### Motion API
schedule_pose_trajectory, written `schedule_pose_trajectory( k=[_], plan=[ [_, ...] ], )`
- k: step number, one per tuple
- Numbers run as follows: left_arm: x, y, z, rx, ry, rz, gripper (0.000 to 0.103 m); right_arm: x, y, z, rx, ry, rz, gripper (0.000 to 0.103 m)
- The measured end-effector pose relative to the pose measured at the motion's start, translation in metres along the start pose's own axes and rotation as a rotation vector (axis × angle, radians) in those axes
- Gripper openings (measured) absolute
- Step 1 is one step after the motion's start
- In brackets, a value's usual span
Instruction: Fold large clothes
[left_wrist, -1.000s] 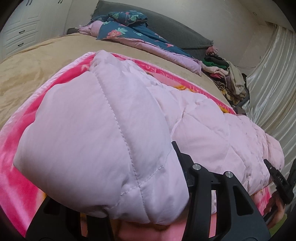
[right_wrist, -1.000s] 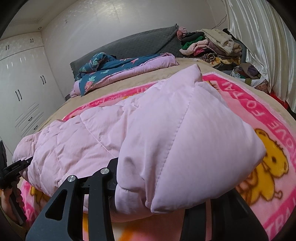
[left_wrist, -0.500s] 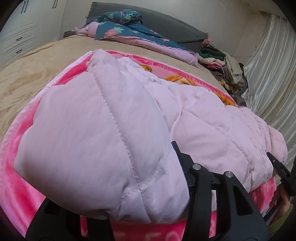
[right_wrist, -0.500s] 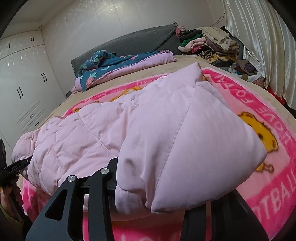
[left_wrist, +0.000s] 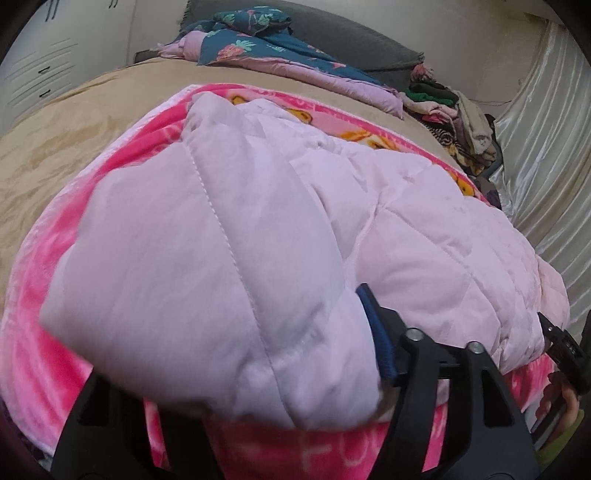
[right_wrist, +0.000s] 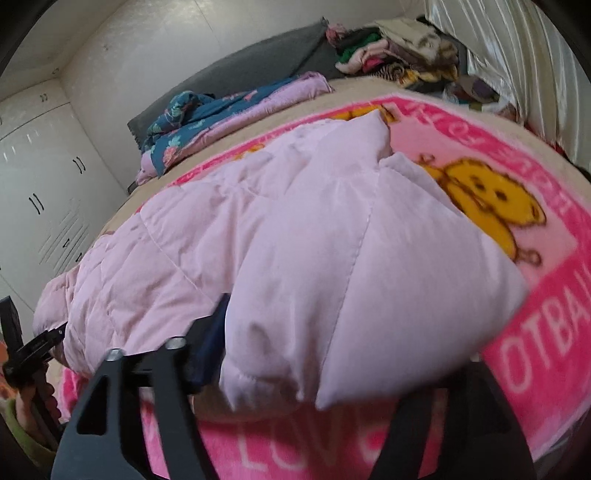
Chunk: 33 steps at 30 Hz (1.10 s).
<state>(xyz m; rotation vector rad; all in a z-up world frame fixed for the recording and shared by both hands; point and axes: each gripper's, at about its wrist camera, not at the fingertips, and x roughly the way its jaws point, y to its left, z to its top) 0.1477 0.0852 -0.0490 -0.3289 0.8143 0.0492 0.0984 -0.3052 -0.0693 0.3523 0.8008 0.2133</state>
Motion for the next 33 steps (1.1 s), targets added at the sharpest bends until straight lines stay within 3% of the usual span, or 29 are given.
schedule_pose_trajectory(
  k=[4, 6, 8, 15, 23, 33],
  plan=[
    [-0.011, -0.001, -0.011, 0.007, 0.009, 0.041, 0.074, -0.013, 0.004, -0.009, -0.035, 0.021, -0.033, 0.090],
    [-0.019, -0.002, -0.017, 0.012, 0.009, 0.054, 0.088, -0.022, 0.006, -0.014, -0.052, 0.021, -0.059, 0.097],
    [-0.029, -0.005, -0.022, 0.028, -0.004, 0.058, 0.093, -0.035, 0.006, -0.020, -0.075, 0.000, -0.109, 0.098],
    [-0.054, -0.025, -0.042, 0.116, -0.018, 0.057, 0.093, -0.075, 0.017, -0.037, -0.171, -0.064, -0.179, 0.099],
    [-0.087, -0.053, -0.054, 0.175, -0.092, 0.035, 0.094, -0.111, 0.047, -0.052, -0.266, -0.132, -0.151, 0.099],
    [-0.107, -0.078, -0.080, 0.219, -0.122, -0.015, 0.094, -0.134, 0.089, -0.072, -0.325, -0.197, -0.139, 0.099]
  ],
)
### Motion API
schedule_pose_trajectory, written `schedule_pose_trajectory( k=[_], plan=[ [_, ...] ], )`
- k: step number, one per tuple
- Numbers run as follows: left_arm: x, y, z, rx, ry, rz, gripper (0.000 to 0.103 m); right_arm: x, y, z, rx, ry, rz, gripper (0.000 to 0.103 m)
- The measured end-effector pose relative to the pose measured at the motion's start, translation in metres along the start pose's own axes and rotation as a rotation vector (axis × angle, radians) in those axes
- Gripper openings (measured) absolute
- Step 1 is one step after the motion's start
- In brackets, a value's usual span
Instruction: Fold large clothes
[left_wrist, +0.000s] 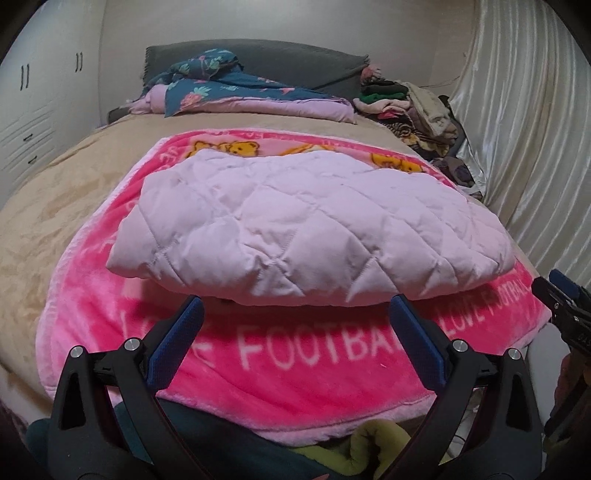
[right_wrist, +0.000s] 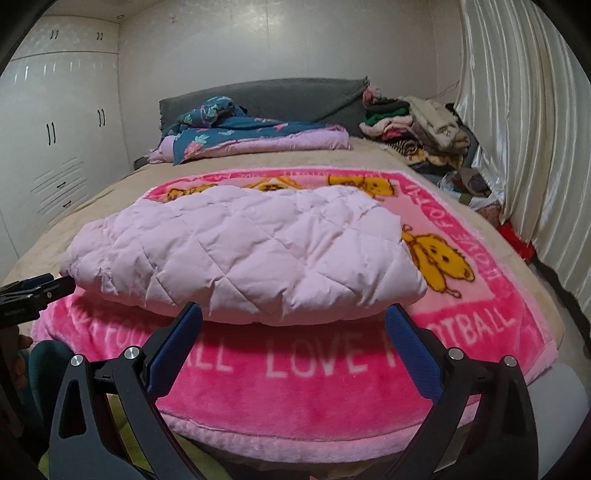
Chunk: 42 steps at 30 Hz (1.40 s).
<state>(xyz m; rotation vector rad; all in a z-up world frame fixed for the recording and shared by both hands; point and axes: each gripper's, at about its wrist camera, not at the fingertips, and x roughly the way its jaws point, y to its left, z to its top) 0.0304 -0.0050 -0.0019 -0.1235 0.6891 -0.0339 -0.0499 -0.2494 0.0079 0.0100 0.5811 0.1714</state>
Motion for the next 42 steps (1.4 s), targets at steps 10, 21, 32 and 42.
schedule_pose_trajectory(
  k=[10, 21, 32, 42],
  plan=[
    [-0.003, -0.007, -0.009, 0.016, 0.001, 0.003, 0.094, 0.000, 0.022, -0.014, -0.008, -0.001, 0.014, 0.099],
    [0.001, -0.004, -0.010, 0.008, 0.019, 0.023, 0.094, 0.011, 0.033, -0.017, -0.020, 0.048, 0.053, 0.099],
    [-0.001, -0.003, -0.009, 0.003, 0.016, 0.023, 0.094, 0.010, 0.030, -0.018, -0.015, 0.047, 0.051, 0.099],
    [-0.004, -0.004, -0.007, 0.002, 0.010, 0.026, 0.094, 0.010, 0.030, -0.017, -0.016, 0.045, 0.053, 0.099]
  ],
)
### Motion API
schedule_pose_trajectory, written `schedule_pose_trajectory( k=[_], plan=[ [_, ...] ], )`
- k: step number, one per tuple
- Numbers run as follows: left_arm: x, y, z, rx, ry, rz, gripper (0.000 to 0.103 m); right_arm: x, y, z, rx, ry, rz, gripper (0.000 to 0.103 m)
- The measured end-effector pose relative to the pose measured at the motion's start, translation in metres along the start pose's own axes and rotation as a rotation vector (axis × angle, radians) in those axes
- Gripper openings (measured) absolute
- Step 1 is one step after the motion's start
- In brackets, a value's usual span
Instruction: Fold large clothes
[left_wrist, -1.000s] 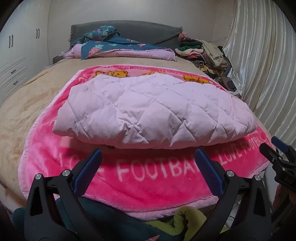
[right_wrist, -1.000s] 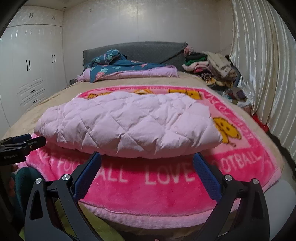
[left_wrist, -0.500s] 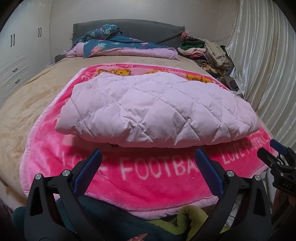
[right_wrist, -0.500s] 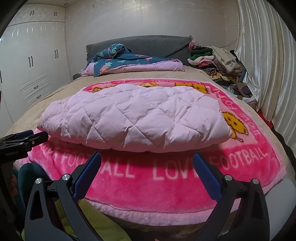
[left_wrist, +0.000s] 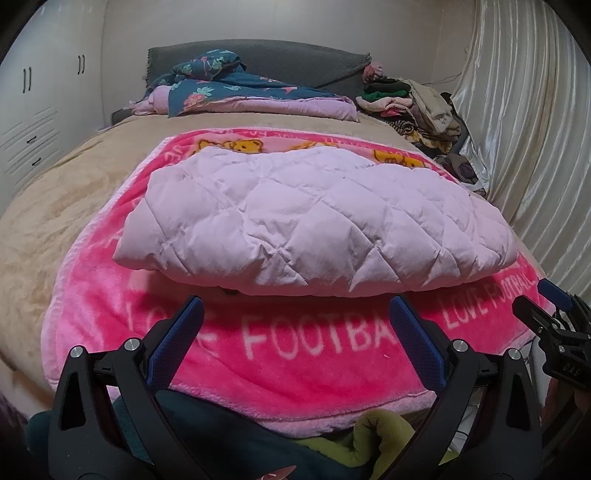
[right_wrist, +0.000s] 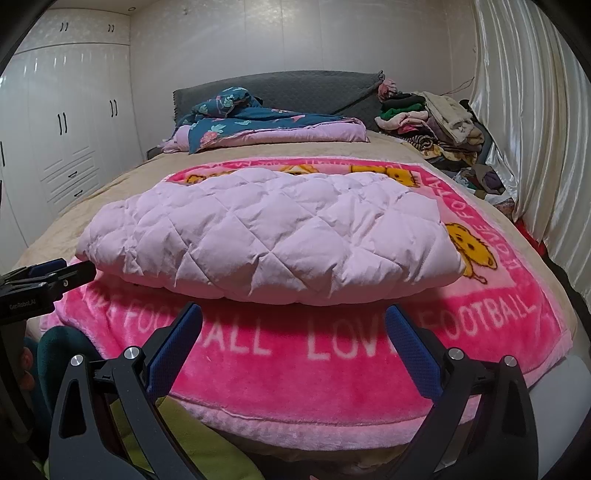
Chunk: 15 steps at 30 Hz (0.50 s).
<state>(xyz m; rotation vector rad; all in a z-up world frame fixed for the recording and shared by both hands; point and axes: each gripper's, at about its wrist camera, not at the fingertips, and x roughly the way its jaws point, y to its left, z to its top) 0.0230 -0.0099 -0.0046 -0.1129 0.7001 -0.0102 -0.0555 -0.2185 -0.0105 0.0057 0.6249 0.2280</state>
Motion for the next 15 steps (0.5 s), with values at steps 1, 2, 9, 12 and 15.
schedule_pose_trajectory(
  k=[1, 2, 9, 12, 15],
  plan=[
    [-0.0004, -0.0006, 0.0002, 0.000, -0.001, 0.000, 0.094, -0.0001, 0.0005, 0.0000, 0.000, 0.000, 0.002, 0.099],
    [-0.0001, -0.0001, -0.0001, 0.000, -0.002, 0.003, 0.094, -0.0003, 0.0006, 0.0000, 0.000, -0.002, 0.001, 0.099],
    [-0.0018, 0.0004, 0.0014, 0.000, -0.003, 0.008, 0.094, 0.0000, 0.0030, 0.0015, -0.001, -0.004, 0.000, 0.099],
    [-0.0032, 0.0010, 0.0025, 0.002, -0.003, 0.016, 0.094, -0.0002, 0.0031, 0.0016, -0.003, -0.005, 0.000, 0.099],
    [-0.0036, 0.0015, 0.0028, 0.003, -0.004, 0.018, 0.094, -0.0006, 0.0042, 0.0021, -0.006, -0.009, 0.002, 0.099]
  ],
)
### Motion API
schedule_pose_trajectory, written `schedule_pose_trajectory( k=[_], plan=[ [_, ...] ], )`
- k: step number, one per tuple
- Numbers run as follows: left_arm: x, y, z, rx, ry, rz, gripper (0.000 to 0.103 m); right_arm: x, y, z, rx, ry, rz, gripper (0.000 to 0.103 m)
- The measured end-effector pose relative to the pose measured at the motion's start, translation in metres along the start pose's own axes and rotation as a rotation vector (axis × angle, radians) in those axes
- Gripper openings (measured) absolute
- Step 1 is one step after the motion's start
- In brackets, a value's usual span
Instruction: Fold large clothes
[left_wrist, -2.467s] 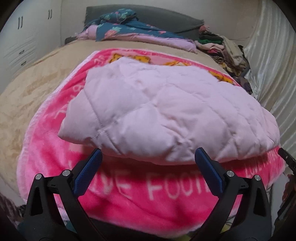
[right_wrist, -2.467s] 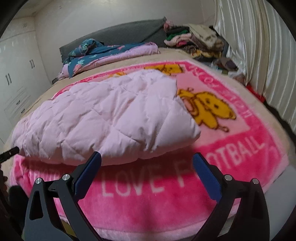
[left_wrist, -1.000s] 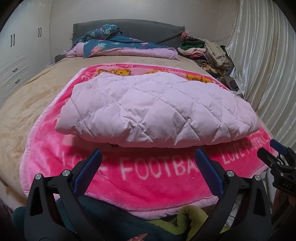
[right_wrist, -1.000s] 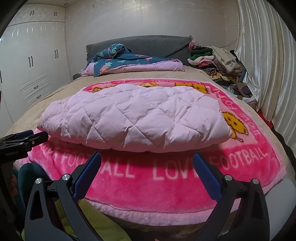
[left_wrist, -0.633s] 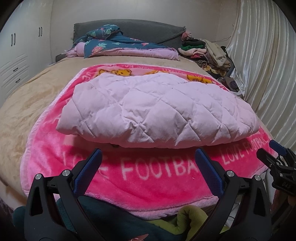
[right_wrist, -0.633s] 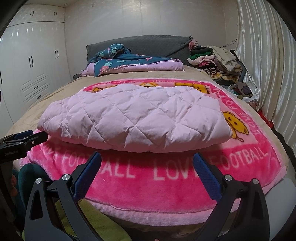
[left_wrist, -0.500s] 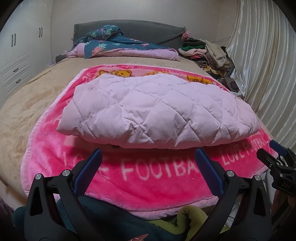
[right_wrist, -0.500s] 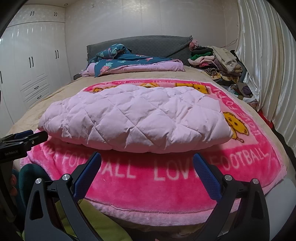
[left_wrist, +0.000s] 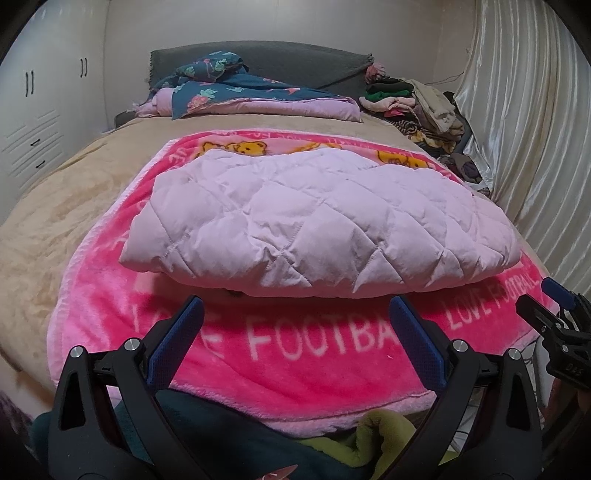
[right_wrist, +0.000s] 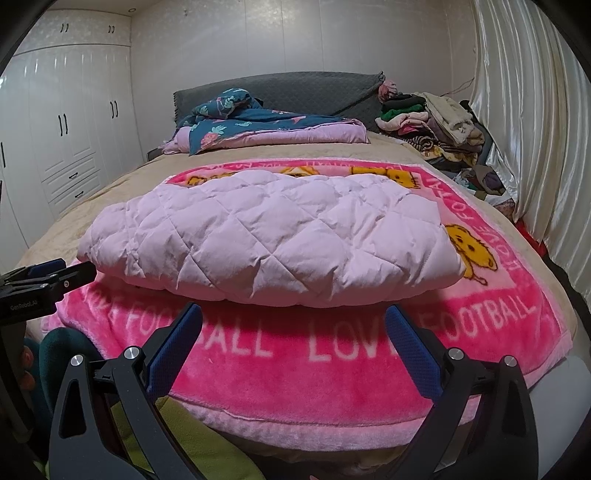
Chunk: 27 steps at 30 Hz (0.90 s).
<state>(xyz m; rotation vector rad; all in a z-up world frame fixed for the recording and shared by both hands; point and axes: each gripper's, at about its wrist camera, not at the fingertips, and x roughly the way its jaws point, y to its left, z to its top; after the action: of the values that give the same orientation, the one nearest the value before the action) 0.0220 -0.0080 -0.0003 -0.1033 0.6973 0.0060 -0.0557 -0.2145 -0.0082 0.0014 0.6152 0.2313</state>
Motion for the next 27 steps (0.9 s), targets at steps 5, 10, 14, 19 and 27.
schedule_pose_trajectory(
  k=[5, 10, 14, 19, 27],
  plan=[
    [-0.0008, 0.0002, 0.0003, 0.001, 0.000, 0.004, 0.094, -0.0003, 0.0003, 0.0000, 0.003, 0.002, -0.001, 0.099],
    [-0.0010, 0.0006, -0.0003, 0.000, -0.001, 0.004, 0.094, -0.0011, 0.0001, 0.0001, 0.004, 0.004, 0.001, 0.099],
    [-0.0018, 0.0011, -0.0003, 0.001, -0.002, 0.006, 0.094, -0.0017, 0.0012, 0.0006, 0.005, 0.002, 0.000, 0.099],
    [-0.0019, 0.0007, -0.0004, 0.001, -0.002, 0.006, 0.094, -0.0017, 0.0007, 0.0004, 0.006, 0.002, 0.001, 0.099],
    [-0.0019, -0.0003, -0.0008, 0.001, -0.002, 0.005, 0.094, -0.0024, 0.0004, 0.0002, 0.006, 0.002, 0.001, 0.099]
  ],
)
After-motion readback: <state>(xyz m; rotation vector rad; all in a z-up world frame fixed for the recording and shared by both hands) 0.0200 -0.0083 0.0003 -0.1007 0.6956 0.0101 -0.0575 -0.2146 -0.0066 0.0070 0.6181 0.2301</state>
